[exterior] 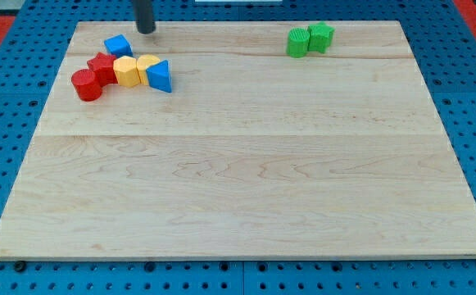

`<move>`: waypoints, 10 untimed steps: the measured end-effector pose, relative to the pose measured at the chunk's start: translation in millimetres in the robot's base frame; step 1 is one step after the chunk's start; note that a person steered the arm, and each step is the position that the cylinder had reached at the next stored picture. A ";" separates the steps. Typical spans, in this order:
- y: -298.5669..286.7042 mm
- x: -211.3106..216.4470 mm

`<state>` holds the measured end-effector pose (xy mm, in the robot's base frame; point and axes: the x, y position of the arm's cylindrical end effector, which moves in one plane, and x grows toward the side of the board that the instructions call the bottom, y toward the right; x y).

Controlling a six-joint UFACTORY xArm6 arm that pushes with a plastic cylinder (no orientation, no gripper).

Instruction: Place blue cube at center

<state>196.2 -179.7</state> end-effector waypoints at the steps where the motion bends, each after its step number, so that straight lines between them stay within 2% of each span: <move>1: -53.2 2.8; 2: -63.0 45.7; 3: -38.3 76.6; 4: 0.3 86.6; 7: 81.3 77.5; 8: 67.7 58.4; 9: 94.5 55.0; 10: 140.6 81.9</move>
